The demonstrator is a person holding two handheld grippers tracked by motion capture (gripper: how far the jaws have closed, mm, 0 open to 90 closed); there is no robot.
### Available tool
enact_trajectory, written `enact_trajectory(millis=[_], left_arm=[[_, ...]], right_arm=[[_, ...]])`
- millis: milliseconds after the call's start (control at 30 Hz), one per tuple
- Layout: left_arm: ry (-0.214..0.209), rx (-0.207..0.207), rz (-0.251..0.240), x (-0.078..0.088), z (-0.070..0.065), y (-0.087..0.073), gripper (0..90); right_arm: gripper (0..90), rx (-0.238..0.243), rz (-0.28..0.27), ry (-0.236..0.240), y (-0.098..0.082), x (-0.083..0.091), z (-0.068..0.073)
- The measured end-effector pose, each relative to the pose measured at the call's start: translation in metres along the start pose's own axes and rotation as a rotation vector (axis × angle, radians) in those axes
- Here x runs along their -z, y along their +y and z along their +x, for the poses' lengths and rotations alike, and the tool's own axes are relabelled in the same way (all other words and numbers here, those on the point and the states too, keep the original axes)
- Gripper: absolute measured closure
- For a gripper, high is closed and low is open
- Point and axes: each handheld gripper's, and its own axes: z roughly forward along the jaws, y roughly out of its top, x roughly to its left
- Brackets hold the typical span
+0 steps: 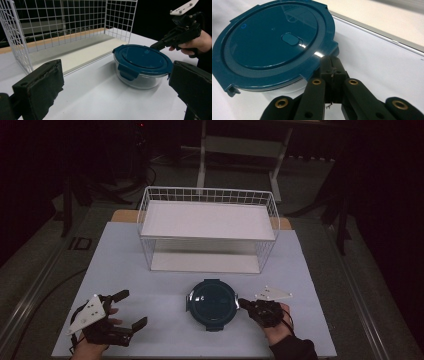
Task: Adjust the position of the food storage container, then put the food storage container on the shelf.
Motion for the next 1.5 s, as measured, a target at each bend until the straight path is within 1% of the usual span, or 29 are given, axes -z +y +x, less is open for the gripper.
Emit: enact_trajectory(millis=[67, 200, 267, 400, 567, 633, 733, 767, 800, 833, 867, 900, 933, 967, 1000, 1033, 1067, 1100, 1133, 1167, 1200, 1233, 1267, 1300, 1367, 1400, 1433, 1467, 1500], left_arm=[[-0.001, 0.002, 0.001, 0.0, 0.0, 0.0, 0.0], [-0.001, 0.002, 0.001, 0.0, 0.0, 0.0, 0.0], [-0.004, 0.001, 0.005, 0.0, 0.0, 0.0, 0.0], [-0.005, 0.002, 0.003, 0.0, 0.0, 0.0, 0.0], [-0.02, 0.016, -0.005, 0.0, 0.0, 0.0, 0.0], [-0.018, 0.01, 0.002, -0.001, -0.001, 0.001, 0.0], [-0.045, 0.008, 0.008, -0.002, -0.003, 0.003, 0.0], [-0.05, 0.011, 0.012, -0.002, -0.004, 0.003, 0.0], [-0.059, 0.011, 0.017, -0.003, -0.005, 0.004, 0.0], [-0.081, 0.023, 0.021, -0.004, -0.008, 0.006, 0.0], [-0.081, 0.023, 0.021, -0.004, -0.008, 0.006, 0.0], [-0.09, 0.031, 0.03, -0.005, -0.009, 0.008, 0.0], [-0.087, 0.034, 0.039, -0.006, -0.01, 0.009, 0.0], [-0.086, 0.044, 0.046, -0.007, -0.012, 0.011, 0.0], [-0.086, 0.044, 0.046, -0.007, -0.012, 0.011, 0.0], [-0.09, 0.058, 0.056, -0.008, -0.014, 0.013, 0.0], [-0.094, 0.064, 0.061, -0.009, -0.016, 0.016, 0.0], [-0.094, 0.064, 0.061, -0.009, -0.016, 0.016, 0.0], [-0.105, 0.069, 0.054, -0.01, -0.017, 0.017, 0.0], [-0.109, 0.061, 0.063, -0.01, -0.019, 0.021, 0.0], [-0.109, 0.061, 0.063, -0.01, -0.019, 0.021, 0.0], [-0.119, 0.055, 0.069, -0.011, -0.02, 0.023, 0.0], [-0.135, 0.047, 0.075, -0.013, -0.022, 0.027, 0.0], [-0.135, 0.047, 0.075, -0.013, -0.022, 0.027, 0.0], [-0.144, 0.049, 0.08, -0.013, -0.023, 0.029, 0.0], [-0.158, 0.04, 0.093, -0.017, -0.026, 0.036, 0.0], [-0.153, 0.037, 0.092, -0.018, -0.026, 0.038, 0.0], [-0.151, 0.037, 0.086, -0.02, -0.026, 0.04, 0.0], [-0.156, 0.046, 0.083, -0.023, -0.025, 0.042, 0.0]], right_arm=[[90.0, 0.006, 0.0, 0.003, 0.002, -0.003, 0.003], [90.0, 0.016, -0.001, 0.029, 0.007, -0.009, 0.009], [90.0, 0.023, -0.001, 0.032, 0.008, -0.011, 0.013], [90.0, 0.02, -0.014, 0.046, 0.009, -0.011, 0.012], [88.9, 0.023, -0.025, 0.04, 0.009, -0.007, 0.013], [84.3, 0.025, -0.038, 0.039, 0.01, -0.004, 0.014], [76.2, 0.025, -0.065, 0.042, 0.012, 0.003, 0.014], [69.3, 0.023, -0.076, 0.05, 0.012, 0.005, 0.014], [66.8, 0.027, -0.088, 0.052, 0.013, 0.006, 0.015], [63.1, 0.025, -0.096, 0.053, 0.014, 0.008, 0.015], [63.1, 0.025, -0.096, 0.053, 0.014, 0.008, 0.015], [48.8, 0.023, -0.116, 0.065, 0.015, 0.011, 0.017], [45.9, 0.024, -0.128, 0.067, 0.015, 0.013, 0.018], [39.5, 0.026, -0.136, 0.076, 0.016, 0.014, 0.02], [39.5, 0.026, -0.136, 0.076, 0.016, 0.014, 0.02], [22.7, 0.026, -0.174, 0.107, 0.017, 0.017, 0.022], [17.7, 0.03, -0.179, 0.119, 0.017, 0.018, 0.023], [16.8, 0.034, -0.19, 0.118, 0.018, 0.019, 0.024], [16.8, 0.034, -0.19, 0.118, 0.018, 0.019, 0.024], [13.2, 0.037, -0.209, 0.137, 0.02, 0.023, 0.025], [15.0, 0.039, -0.214, 0.137, 0.02, 0.025, 0.025], [15.0, 0.039, -0.214, 0.137, 0.02, 0.025, 0.025], [15.2, 0.031, -0.24, 0.131, 0.022, 0.03, 0.024], [15.3, 0.033, -0.25, 0.123, 0.023, 0.031, 0.024], [15.3, 0.033, -0.25, 0.123, 0.023, 0.031, 0.024], [16.0, 0.07, -0.271, 0.093, 0.026, 0.037, 0.023], [16.0, 0.085, -0.279, 0.088, 0.026, 0.038, 0.023], [16.2, 0.095, -0.283, 0.087, 0.027, 0.039, 0.022], [16.4, 0.088, -0.289, 0.093, 0.028, 0.04, 0.021]])
